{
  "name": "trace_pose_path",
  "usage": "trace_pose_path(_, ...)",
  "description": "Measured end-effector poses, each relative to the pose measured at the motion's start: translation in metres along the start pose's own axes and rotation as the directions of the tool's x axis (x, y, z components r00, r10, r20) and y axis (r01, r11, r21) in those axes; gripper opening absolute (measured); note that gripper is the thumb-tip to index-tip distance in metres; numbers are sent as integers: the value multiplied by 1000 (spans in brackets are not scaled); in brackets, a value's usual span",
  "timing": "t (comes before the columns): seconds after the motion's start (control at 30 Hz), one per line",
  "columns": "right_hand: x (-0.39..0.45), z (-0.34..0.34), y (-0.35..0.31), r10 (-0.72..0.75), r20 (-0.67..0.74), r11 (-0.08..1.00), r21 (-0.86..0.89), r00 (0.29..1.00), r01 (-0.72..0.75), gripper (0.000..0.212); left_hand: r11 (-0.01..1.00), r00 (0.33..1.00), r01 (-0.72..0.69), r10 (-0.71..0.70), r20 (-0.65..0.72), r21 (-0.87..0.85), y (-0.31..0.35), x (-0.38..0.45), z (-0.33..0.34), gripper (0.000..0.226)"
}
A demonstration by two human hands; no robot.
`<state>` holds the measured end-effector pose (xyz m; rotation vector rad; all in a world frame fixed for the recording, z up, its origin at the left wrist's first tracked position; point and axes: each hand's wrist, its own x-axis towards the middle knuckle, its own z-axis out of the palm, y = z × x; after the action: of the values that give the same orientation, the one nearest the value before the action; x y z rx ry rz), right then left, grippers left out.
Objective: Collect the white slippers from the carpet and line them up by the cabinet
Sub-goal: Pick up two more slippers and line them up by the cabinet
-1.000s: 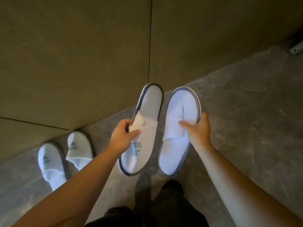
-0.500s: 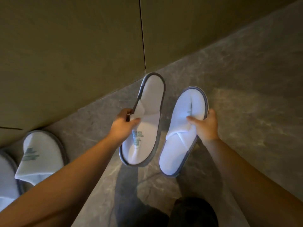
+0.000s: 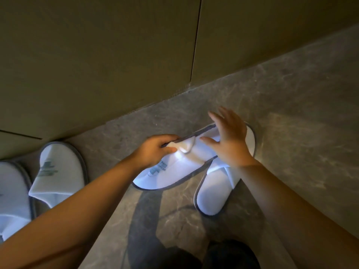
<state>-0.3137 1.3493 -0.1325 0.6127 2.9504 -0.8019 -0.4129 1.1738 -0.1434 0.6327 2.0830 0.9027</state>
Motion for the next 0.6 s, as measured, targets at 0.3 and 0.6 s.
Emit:
trace_pose_path(0.3, -15, 7, -11, 43, 114, 994, 94, 993, -54, 22, 992, 910, 116, -84, -406, 54, -24, -18, -26, 43)
trace_pose_path(0.6, -44, 86, -53, 306, 363, 818, 372, 880, -438, 10, 940, 717, 327, -312, -623, -94, -94, -113, -17, 81)
